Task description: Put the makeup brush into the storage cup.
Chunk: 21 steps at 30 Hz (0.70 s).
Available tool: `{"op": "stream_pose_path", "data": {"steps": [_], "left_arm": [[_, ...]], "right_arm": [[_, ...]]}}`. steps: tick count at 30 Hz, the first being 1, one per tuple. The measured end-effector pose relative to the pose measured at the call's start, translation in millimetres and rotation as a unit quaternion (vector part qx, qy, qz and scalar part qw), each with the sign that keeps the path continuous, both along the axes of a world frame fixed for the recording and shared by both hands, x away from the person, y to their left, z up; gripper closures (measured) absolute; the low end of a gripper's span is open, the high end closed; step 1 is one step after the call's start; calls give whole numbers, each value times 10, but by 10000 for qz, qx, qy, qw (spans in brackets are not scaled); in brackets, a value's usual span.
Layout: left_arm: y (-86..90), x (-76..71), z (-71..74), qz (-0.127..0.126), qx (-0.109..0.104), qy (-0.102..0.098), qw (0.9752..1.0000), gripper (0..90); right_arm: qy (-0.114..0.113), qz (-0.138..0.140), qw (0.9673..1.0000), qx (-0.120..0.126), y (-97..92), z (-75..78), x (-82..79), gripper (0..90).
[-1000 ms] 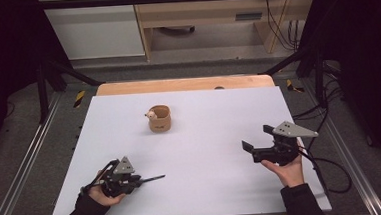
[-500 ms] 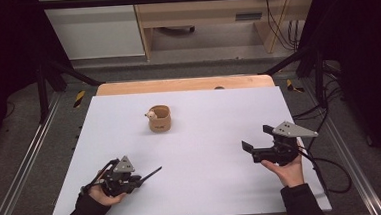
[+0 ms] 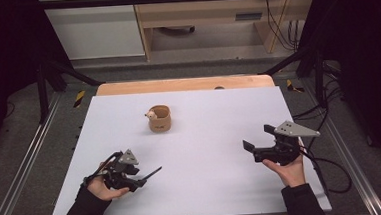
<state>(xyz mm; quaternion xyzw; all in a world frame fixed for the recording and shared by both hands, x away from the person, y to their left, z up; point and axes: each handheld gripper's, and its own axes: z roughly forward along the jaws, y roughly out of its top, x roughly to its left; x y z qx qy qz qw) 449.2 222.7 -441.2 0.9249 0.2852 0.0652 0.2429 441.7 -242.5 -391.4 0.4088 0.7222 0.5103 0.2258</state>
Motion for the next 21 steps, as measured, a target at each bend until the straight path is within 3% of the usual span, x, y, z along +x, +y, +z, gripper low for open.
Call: {"op": "stream_pose_path", "data": {"steps": [8, 21], "left_arm": [[-42, 10, -39, -134, 299, 90, 9994, 563], [-57, 8, -79, -155, 521, 194, 9983, 673]], "right_arm": [[25, 21, 10000, -17, 12, -9, 6, 40], [68, 31, 10000, -42, 27, -21, 12, 39]]}}
